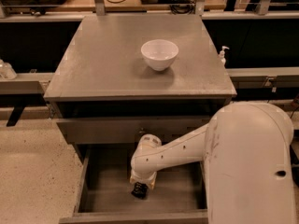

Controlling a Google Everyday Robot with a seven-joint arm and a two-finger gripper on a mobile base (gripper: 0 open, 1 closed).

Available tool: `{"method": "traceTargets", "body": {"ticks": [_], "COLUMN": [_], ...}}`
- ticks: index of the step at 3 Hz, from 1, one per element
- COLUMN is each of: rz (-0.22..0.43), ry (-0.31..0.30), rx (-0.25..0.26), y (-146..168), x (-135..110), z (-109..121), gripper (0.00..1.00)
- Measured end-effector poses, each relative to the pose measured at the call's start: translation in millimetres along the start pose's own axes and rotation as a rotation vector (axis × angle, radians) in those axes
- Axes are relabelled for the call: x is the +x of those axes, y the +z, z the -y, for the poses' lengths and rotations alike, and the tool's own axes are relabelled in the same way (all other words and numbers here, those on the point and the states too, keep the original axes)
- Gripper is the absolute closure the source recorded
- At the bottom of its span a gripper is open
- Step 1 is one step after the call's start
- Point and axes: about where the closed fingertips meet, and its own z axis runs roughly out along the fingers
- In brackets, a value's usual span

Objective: Pick rxbar chocolate from middle drawer and place on counter

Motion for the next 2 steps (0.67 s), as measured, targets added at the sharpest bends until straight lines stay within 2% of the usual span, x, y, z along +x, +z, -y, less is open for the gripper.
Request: {"method": "traceTargets", "body": {"ticks": [1, 2], "rz": [-0.009, -0.011], "ry": [0.017, 0.028], "rx": [-0.031, -0.070], "y": [8.9, 21.8], "x": [1.6, 3.5], "z": [-2.1, -3.2], "gripper": [0.00, 0.00]}}
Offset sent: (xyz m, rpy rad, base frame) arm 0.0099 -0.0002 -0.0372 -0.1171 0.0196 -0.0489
